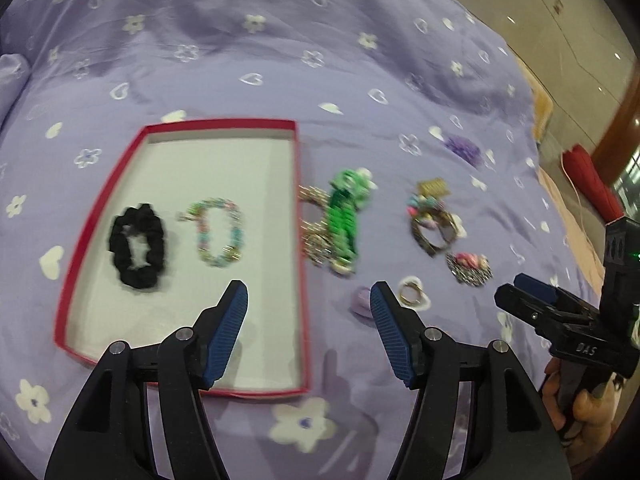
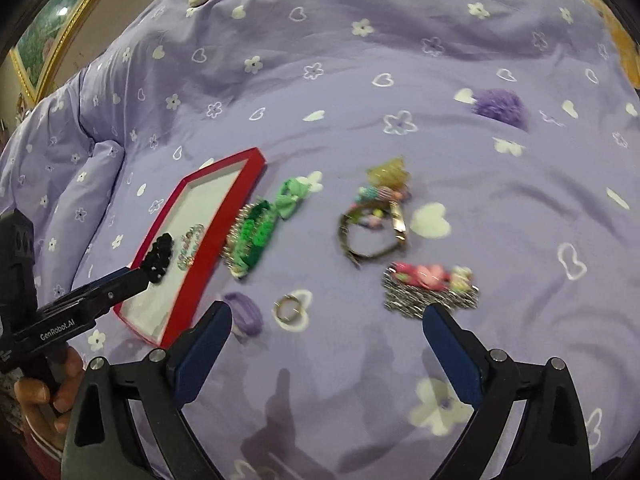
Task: Organize jewelry
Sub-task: 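Grasp the purple hair tie with the left tool while the right tool grasps the pink heart clip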
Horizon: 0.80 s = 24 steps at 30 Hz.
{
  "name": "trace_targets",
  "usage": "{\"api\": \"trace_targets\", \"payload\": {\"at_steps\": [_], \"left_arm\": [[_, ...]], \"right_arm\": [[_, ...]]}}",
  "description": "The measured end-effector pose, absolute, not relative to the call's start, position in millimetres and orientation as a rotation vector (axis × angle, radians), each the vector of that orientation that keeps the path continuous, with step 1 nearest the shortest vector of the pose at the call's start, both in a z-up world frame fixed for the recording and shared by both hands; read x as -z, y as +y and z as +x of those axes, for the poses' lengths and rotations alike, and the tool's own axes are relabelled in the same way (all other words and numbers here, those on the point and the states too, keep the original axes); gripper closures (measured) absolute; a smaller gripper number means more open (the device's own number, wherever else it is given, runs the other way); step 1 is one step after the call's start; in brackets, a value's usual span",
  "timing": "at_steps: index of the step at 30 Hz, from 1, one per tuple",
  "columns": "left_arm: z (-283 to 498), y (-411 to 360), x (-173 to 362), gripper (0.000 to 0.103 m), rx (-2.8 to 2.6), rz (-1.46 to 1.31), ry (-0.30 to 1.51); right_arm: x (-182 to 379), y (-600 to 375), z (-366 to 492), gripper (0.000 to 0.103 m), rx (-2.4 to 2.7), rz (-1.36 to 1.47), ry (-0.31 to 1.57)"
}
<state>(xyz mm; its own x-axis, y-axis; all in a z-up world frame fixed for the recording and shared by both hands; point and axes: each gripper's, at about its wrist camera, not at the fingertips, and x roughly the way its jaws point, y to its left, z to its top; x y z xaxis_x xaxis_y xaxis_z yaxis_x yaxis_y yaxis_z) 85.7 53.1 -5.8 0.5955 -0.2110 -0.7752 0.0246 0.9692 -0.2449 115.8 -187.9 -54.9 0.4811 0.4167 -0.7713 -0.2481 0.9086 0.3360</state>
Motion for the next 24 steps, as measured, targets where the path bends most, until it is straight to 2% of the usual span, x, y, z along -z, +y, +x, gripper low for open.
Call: {"api": "trace_targets", "payload": {"at_steps": [10,13,15,16,18,24], "left_arm": [[86.9,10.9,14.3,0.04,0.203,-0.156,0.954],[91.7,4.7,18.3,0.04,0.209,-0.143,0.968],[95.3,1.2,20.6,0.04,0.213,-0.135,0.972],[97.5,-1.0,22.2,0.04,0.215,-0.128,0.975],[102.2,-5.1,25.9,0.04,0.218,-0.115,0.982],[117.6,-11.3,40.0,0.04,0.222,-0.098,1.011]], "right_arm": [[63.7,-218.8,105.1,0.008,-0.342,0.132,0.955],[69.1,-225.0,111.4,0.016,-0.356,0.164,0.963],[72.7,-227.1,116.0,0.028,-0.371,0.18,0.971],[74.1,-227.5,118.2,0.03,-0.373,0.182,0.975],[78.1,-227.9,123.5,0.043,-0.387,0.189,0.985],[83.4,-228.5,140.2,0.045,-0.359,0.175,0.985]]}}
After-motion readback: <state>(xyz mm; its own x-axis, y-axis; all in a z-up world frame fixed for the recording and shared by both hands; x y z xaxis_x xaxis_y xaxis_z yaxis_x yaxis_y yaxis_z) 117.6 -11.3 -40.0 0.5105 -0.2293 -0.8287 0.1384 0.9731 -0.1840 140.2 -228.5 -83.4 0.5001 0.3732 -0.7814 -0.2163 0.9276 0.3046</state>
